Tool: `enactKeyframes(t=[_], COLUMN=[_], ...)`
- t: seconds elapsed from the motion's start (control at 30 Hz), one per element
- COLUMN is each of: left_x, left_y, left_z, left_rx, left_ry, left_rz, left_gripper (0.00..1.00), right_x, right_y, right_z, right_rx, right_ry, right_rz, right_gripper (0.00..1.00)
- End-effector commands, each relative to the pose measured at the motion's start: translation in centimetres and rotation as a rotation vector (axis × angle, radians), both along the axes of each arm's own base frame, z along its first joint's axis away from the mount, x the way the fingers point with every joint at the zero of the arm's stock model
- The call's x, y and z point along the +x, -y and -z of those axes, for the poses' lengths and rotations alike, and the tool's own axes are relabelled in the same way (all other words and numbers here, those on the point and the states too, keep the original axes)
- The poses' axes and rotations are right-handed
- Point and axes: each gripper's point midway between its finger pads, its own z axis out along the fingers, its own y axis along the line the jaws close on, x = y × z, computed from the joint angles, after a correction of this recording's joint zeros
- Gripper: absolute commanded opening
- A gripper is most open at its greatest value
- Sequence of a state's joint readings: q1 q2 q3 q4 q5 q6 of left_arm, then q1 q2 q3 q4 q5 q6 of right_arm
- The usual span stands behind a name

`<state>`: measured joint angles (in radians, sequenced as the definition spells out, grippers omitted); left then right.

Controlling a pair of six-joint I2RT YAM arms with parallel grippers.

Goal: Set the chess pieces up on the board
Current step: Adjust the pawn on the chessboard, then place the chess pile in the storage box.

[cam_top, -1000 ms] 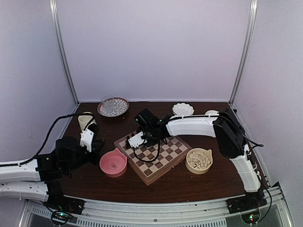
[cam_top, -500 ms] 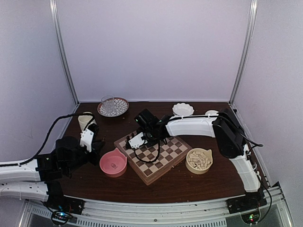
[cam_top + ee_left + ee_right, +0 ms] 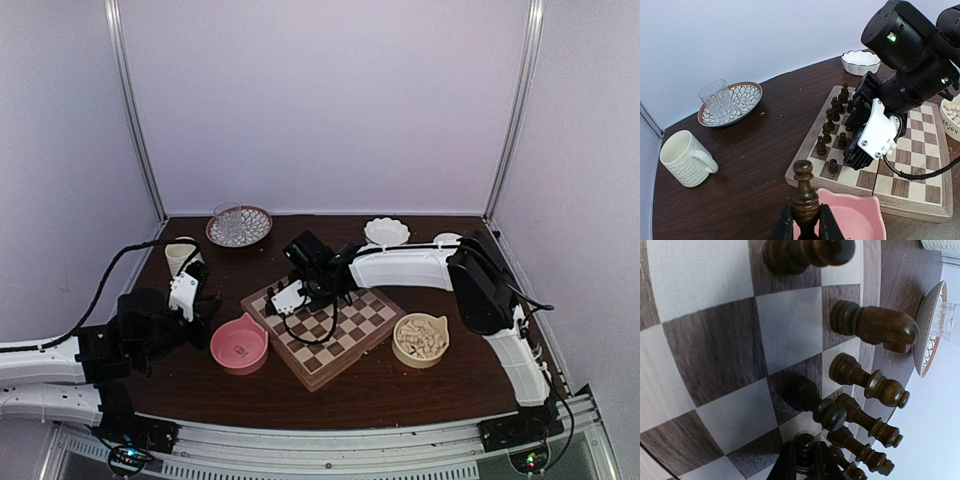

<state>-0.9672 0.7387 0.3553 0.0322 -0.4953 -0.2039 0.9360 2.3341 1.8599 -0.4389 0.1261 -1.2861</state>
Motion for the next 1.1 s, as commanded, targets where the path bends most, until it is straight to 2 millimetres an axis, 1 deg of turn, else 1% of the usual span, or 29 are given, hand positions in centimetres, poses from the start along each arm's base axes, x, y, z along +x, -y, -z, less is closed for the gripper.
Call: enactKeyframes(t=[0.0, 0.17, 0.27, 0.3, 0.4, 0.47, 0.57, 0.67, 0.73, 0.9, 0.97, 1.07], left_x=[0.4, 0.5, 0.4, 0.4, 0.4, 0.4, 0.3, 0.2, 0.1, -0.3, -0.6, -0.8], left_y=[0.0, 0.0, 0.0, 0.1, 0.2, 0.3, 0.5, 0.9, 1.2, 2.7, 3.4, 4.2], left_z=[-1.7, -1.7, -1.7, -1.7, -1.6, -1.6, -1.6, -1.4, -1.4, -0.9, -0.7, -0.2], left_rx=[-0.046, -0.048, -0.05, -0.05, -0.048, -0.05, -0.054, -0.056, -0.06, -0.063, -0.067, -0.064], left_ry=[0.028, 0.027, 0.025, 0.024, 0.02, 0.02, 0.015, 0.007, 0.002, -0.02, -0.027, -0.046], left_rz=[-0.019, -0.02, -0.017, -0.016, -0.01, -0.006, 0.005, 0.026, 0.042, 0.112, 0.149, 0.188], left_gripper=[0.0, 0.0, 0.0, 0.0, 0.0, 0.0, 0.0, 0.0, 0.0, 0.0, 0.0, 0.0], right_x=[-1.8, -3.2, -4.2, -4.9, -6.1, -7.1, -8.5, -10.3, -11.4, -14.8, -15.4, -15.3], right_y=[1.0, 0.9, 1.2, 1.0, 0.9, 1.0, 1.2, 1.6, 1.9, 2.8, 3.4, 4.5], right_z=[1.5, -0.9, -2.1, -2.5, -3.8, -5.1, -6.4, -7.3, -7.6, -7.0, -6.4, -4.7], right_rx=[-0.016, 0.068, 0.117, 0.144, 0.213, 0.266, 0.328, 0.375, 0.413, 0.476, 0.49, 0.464], right_ry=[-0.09, -0.106, -0.121, -0.142, -0.171, -0.199, -0.23, -0.28, -0.327, -0.48, -0.518, -0.524], right_rz=[-0.007, -0.008, 0.005, -0.004, 0.002, 0.005, 0.016, 0.027, 0.072, 0.197, 0.244, 0.324], right_gripper=[0.13, 0.13, 0.13, 0.13, 0.13, 0.13, 0.13, 0.13, 0.13, 0.13, 0.13, 0.14])
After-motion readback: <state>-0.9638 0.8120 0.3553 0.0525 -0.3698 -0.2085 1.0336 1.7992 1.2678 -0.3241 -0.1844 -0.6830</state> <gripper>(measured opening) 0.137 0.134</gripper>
